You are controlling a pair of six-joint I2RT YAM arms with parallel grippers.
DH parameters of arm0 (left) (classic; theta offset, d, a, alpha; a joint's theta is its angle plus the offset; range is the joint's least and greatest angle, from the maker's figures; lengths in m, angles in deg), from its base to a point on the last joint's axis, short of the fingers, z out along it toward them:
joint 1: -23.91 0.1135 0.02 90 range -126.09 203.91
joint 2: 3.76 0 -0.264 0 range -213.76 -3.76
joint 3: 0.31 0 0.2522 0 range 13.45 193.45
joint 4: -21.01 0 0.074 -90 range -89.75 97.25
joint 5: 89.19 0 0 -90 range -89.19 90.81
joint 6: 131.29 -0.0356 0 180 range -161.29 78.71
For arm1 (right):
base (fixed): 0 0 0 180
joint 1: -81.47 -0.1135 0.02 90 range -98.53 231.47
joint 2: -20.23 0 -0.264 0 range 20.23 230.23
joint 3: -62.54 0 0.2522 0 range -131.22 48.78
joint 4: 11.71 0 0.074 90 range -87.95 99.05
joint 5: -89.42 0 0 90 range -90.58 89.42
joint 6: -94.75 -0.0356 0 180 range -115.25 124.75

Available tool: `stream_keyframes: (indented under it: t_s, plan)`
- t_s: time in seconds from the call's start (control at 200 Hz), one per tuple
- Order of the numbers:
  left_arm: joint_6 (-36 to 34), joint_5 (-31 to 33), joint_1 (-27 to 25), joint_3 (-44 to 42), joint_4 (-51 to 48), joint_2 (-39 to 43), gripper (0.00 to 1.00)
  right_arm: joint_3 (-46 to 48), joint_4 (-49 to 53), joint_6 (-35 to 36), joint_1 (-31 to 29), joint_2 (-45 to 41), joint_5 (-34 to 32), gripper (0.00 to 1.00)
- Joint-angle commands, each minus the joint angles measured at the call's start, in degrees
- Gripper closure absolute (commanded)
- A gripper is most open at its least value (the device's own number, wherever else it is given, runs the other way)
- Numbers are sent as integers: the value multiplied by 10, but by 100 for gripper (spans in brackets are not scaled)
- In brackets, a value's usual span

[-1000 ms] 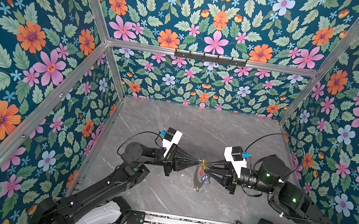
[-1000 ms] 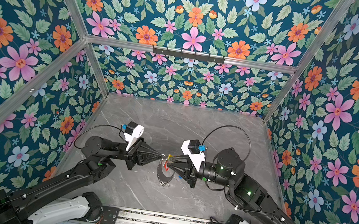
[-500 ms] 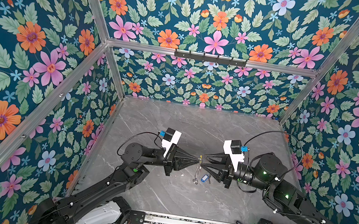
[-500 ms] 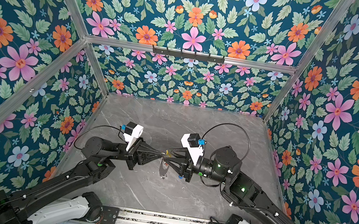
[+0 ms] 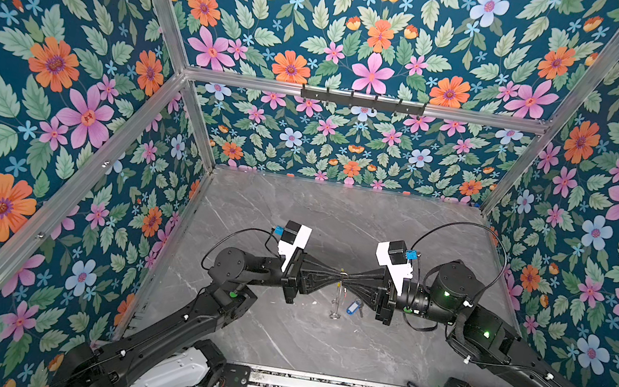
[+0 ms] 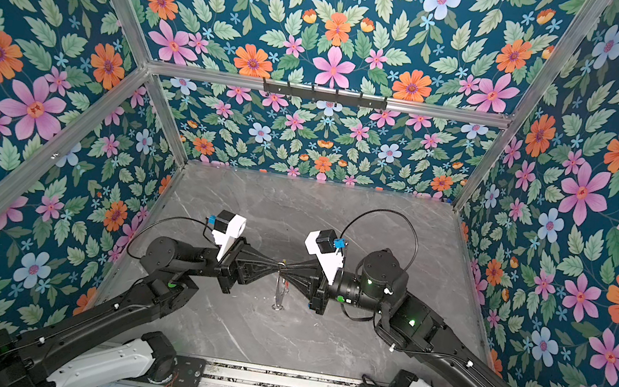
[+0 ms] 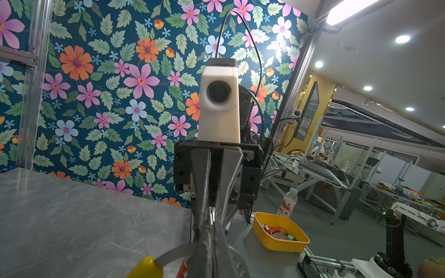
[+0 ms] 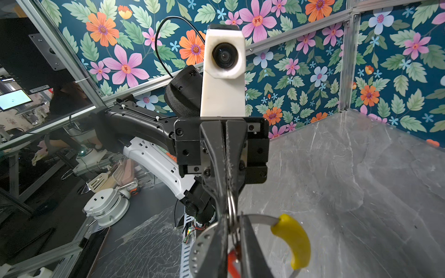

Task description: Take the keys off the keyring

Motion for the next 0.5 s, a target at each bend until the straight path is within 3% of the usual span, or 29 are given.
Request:
stream_keyframes:
  t_s: [0.0,0.18,0.35,0.495]
  plan:
    - [-6,1,0,2,21,0,100,-5,-17,-2,0,3,17,100]
    - [-20,7,0,15,-41,8,100,-17,30,1,0,0,6,100]
    - [-88,8,0,50,-199,30,77,-58,148,23,0,-6,-13,100]
    - [-171,-4,1,109,-372,24,72,-109,262,49,0,17,-14,100]
